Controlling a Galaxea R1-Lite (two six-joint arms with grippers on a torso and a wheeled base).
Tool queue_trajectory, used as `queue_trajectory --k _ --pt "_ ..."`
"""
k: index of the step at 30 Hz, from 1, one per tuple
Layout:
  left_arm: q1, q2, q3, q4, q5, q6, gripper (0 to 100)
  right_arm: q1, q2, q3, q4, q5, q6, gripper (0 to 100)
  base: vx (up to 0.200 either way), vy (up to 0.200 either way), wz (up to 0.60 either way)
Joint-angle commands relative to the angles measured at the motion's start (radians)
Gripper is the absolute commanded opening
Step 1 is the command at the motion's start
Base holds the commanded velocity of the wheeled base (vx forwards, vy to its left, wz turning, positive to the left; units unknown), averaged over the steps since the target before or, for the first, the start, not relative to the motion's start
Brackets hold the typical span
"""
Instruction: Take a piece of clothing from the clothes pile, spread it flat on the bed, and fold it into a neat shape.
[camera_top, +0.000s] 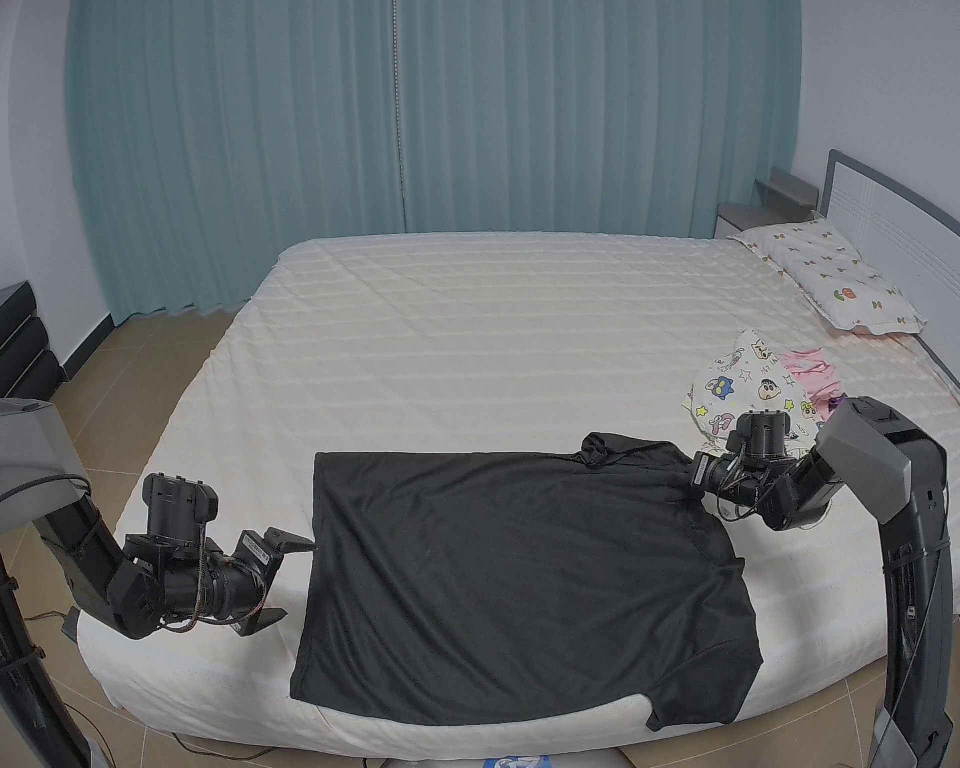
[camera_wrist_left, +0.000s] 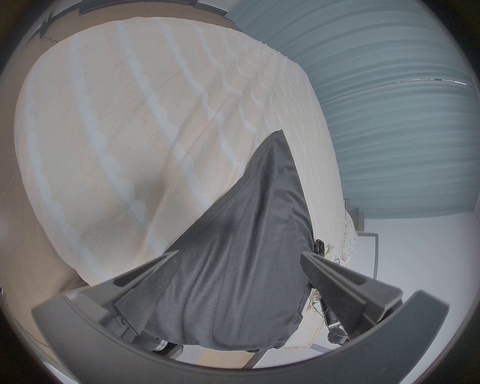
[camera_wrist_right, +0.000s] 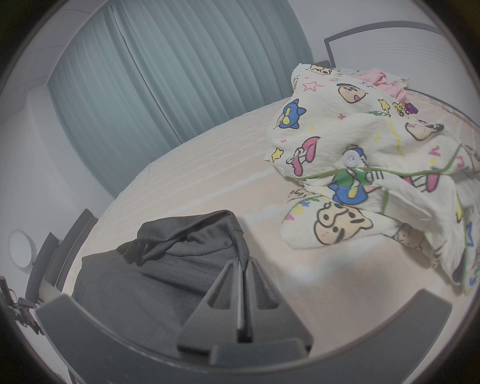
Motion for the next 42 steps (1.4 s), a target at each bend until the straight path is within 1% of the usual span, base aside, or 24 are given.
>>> queue_trajectory --k 1,2,3,6,12,14,17,18,19,23,24,25,26,27,28,29,32,34,35,36,38,42 --pt "0.0 0.003 0.0 -0.001 0.001 -0.001 100 -0.016 -0.048 0.067 -0.005 0.01 -0.032 0 0.0 0.0 0.0" --pt "0.0 0.003 0.0 -0.001 0.001 -0.001 100 -0.026 -0.051 0.099 -0.011 0.015 -0.055 0 0.0 0.0 0.0" --pt "0.0 0.003 0.0 -0.001 0.001 -0.001 100 -0.027 -0.054 0.127 -0.015 0.022 -0.073 100 0.0 0.0 0.0" --pt "0.0 0.003 0.0 -0.001 0.001 -0.001 100 -0.03 -0.072 0.17 -0.017 0.045 -0.102 100 0.0 0.0 0.0" --pt "0.0 0.003 0.0 -0.001 0.001 -0.001 100 -0.018 -0.108 0.118 -0.057 0.047 -0.078 100 0.0 0.0 0.0" --pt "0.0 0.003 0.0 -0.001 0.001 -0.001 100 -0.004 -0.135 0.072 -0.051 0.047 -0.025 100 0.0 0.0 0.0" --pt "0.0 0.003 0.0 -0.001 0.001 -0.001 100 0.031 -0.16 -0.022 -0.018 0.036 0.087 100 0.0 0.0 0.0" --pt "0.0 0.003 0.0 -0.001 -0.001 -0.001 100 0.042 -0.16 -0.039 -0.003 0.035 0.113 100 0.0 0.0 0.0" --pt "0.0 0.003 0.0 -0.001 -0.001 -0.001 100 0.042 -0.16 -0.039 -0.003 0.035 0.113 100 0.0 0.0 0.0" --pt "0.0 0.003 0.0 -0.001 0.001 -0.001 100 0.135 -0.123 -0.117 0.074 0.013 0.272 100 0.0 0.0 0.0" --pt "0.0 0.003 0.0 -0.001 0.001 -0.001 100 0.135 -0.123 -0.117 0.074 0.013 0.272 100 0.0 0.0 0.0" --pt "0.0 0.003 0.0 -0.001 0.001 -0.001 100 0.155 -0.094 -0.143 0.087 0.01 0.318 100 0.0 0.0 0.0" --pt "0.0 0.003 0.0 -0.001 0.001 -0.001 100 0.174 -0.057 -0.192 0.118 -0.007 0.386 100 0.0 0.0 0.0" --pt "0.0 0.003 0.0 -0.001 0.001 -0.001 100 0.183 -0.034 -0.221 0.147 -0.019 0.429 100 0.0 0.0 0.0" --pt "0.0 0.003 0.0 -0.001 0.001 -0.001 100 0.183 -0.034 -0.221 0.147 -0.019 0.429 100 0.0 0.0 0.0" --pt "0.0 0.003 0.0 -0.001 0.001 -0.001 100 0.197 0.017 -0.287 0.207 -0.034 0.507 100 0.0 0.0 0.0" --pt "0.0 0.003 0.0 -0.001 0.001 -0.001 100 0.201 0.06 -0.367 0.261 -0.034 0.608 100 0.0 0.0 0.0" --pt "0.0 0.003 0.0 -0.001 0.001 -0.001 100 0.2 0.086 -0.436 0.307 -0.033 0.709 100 0.0 0.0 0.0" --pt "0.0 0.003 0.0 -0.001 0.001 -0.001 100 0.2 0.089 -0.444 0.314 -0.033 0.719 100 0.0 0.0 0.0" --pt "-0.002 0.003 0.0 -0.001 0.001 -0.001 100 0.2 0.101 -0.478 0.348 -0.03 0.754 100 0.0 0.0 0.0" --pt "0.0 0.003 0.0 -0.001 0.001 -0.001 100 0.198 0.118 -0.522 0.399 -0.03 0.789 100 0.0 0.0 0.0" --pt "0.0 0.003 0.0 -0.001 0.001 -0.001 100 0.2 0.155 -0.596 0.456 -0.033 0.824 100 0.0 0.0 0.0"
